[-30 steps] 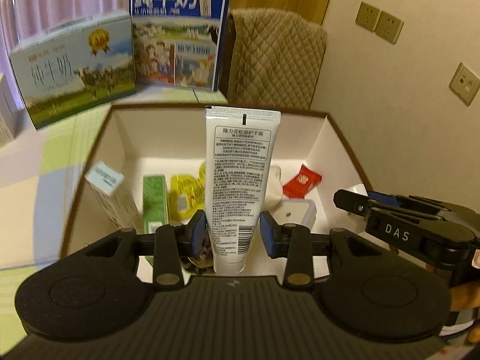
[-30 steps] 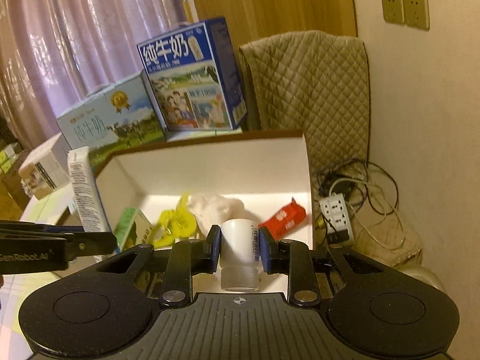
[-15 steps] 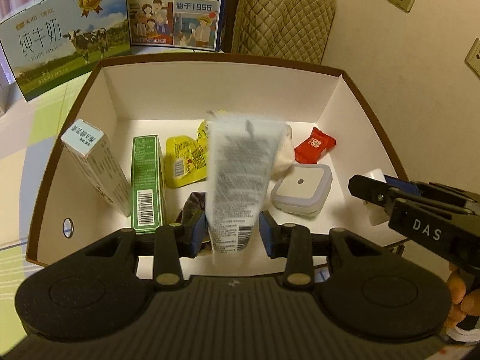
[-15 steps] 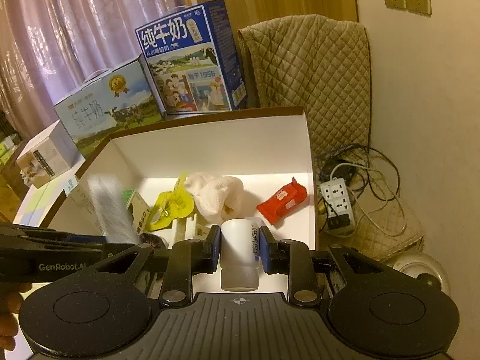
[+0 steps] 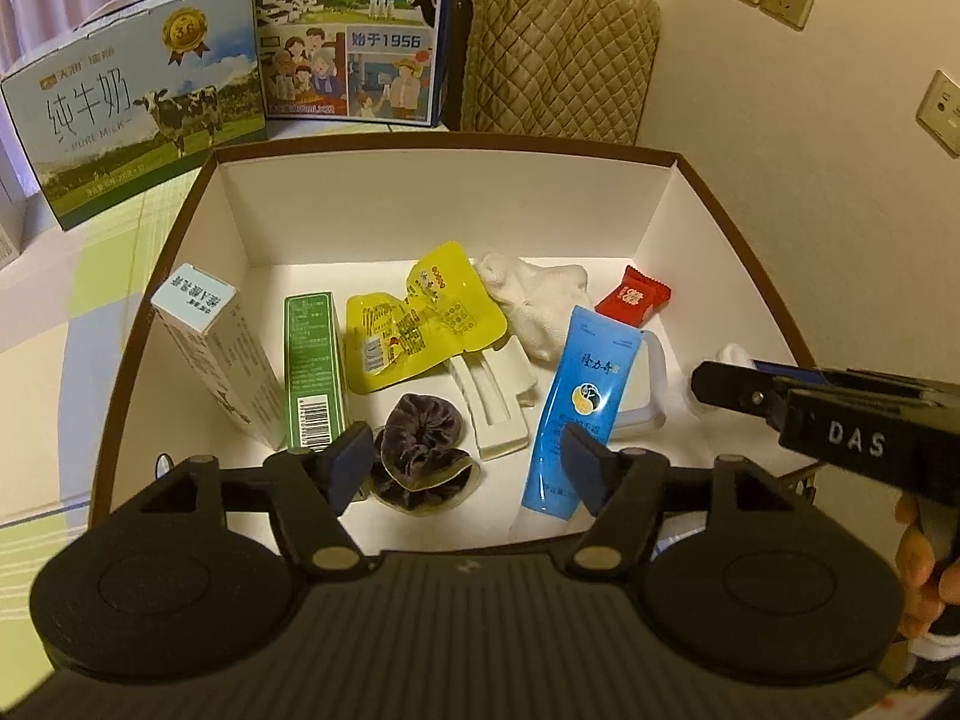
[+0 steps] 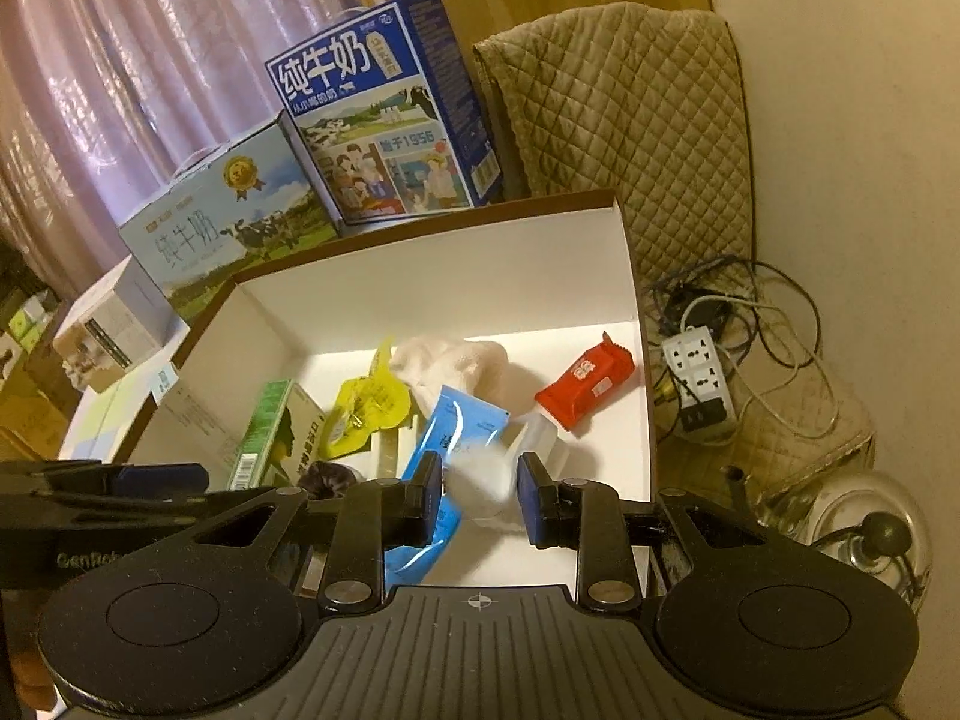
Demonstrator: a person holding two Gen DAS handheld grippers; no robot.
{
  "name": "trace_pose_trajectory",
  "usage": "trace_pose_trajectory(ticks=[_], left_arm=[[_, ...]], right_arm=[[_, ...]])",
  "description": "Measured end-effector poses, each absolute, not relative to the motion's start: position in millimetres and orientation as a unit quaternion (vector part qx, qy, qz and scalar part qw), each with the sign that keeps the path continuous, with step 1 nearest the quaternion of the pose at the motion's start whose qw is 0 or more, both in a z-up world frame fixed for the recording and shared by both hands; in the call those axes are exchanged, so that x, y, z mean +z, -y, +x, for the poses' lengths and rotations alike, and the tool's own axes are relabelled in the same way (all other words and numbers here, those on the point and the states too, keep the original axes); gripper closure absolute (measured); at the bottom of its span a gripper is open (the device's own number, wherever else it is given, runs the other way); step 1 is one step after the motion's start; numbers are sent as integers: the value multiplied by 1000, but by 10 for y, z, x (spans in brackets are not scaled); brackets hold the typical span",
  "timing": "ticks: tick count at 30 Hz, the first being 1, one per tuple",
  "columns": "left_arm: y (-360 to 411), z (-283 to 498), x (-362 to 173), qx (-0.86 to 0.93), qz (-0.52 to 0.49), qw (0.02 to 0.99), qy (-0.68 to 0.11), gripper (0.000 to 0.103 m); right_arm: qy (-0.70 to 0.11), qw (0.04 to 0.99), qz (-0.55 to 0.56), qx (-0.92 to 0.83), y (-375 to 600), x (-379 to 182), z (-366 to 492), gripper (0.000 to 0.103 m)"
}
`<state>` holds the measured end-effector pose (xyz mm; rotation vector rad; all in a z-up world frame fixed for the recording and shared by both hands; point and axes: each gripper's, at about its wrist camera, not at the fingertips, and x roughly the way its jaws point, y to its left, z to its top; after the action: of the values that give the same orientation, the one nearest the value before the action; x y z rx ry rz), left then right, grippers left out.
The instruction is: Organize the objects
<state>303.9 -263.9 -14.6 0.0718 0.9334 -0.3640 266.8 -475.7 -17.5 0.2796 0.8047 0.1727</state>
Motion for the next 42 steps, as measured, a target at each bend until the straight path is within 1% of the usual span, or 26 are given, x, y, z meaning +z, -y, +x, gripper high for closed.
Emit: trace_pose_trajectory(ticks=[1, 3, 5, 8, 11, 13, 16, 18, 20, 22, 24, 26, 27, 31, 38, 42], left_arm=[[2637, 3023, -131, -176, 36, 878, -444, 34], [2632, 2989, -100, -178, 40, 881, -437, 28], [2622, 2969, -68, -178, 41, 884, -430, 26], [2595, 2940, -25, -181, 40, 886, -426, 20], [2560, 2892, 7, -180, 41, 887, -422, 17], [2535, 2854, 26, -179, 41, 889, -420, 16], [2485, 2787, 71, -175, 42, 892, -414, 11], [2428, 2724, 116, -174, 39, 896, -408, 7], [2360, 2658, 163, -171, 34, 898, -404, 4], [2285, 2587, 207, -167, 29, 901, -398, 4], [2189, 2517, 266, -163, 22, 904, -394, 3], [2090, 2438, 324, -158, 17, 907, -389, 2], [2043, 2391, 353, -155, 16, 909, -386, 1], [1838, 2188, 445, -148, 10, 914, -377, 1], [1437, 1779, 547, -133, 13, 923, -362, 1], [1225, 1594, 565, -118, 10, 926, -359, 1]], right_arm=[[-387, 908, 138, 84, 4764, -160, 2662, 78], [-384, 909, 138, 84, 4767, -123, 2648, 77], [-384, 909, 137, 83, 4772, -98, 2634, 76], [-381, 911, 138, 81, 4778, -65, 2608, 73], [-378, 912, 138, 82, 4777, -34, 2562, 71], [-376, 912, 137, 83, 4766, -8, 2525, 69], [-370, 915, 134, 85, 4739, 55, 2442, 62], [-364, 918, 131, 86, 4714, 103, 2381, 50], [-354, 922, 130, 86, 4681, 161, 2302, 43], [-345, 925, 126, 93, 4634, 224, 2221, 39], [-336, 929, 120, 98, 4570, 287, 2119, 30], [-325, 934, 112, 102, 4479, 349, 2002, 27], [-319, 936, 107, 106, 4431, 377, 1940, 26], [-304, 942, 87, 111, 4200, 451, 1714, 24], [-303, 941, 62, 137, 3789, 477, 1407, 23], [-310, 938, 68, 142, 3607, 454, 1299, 23]])
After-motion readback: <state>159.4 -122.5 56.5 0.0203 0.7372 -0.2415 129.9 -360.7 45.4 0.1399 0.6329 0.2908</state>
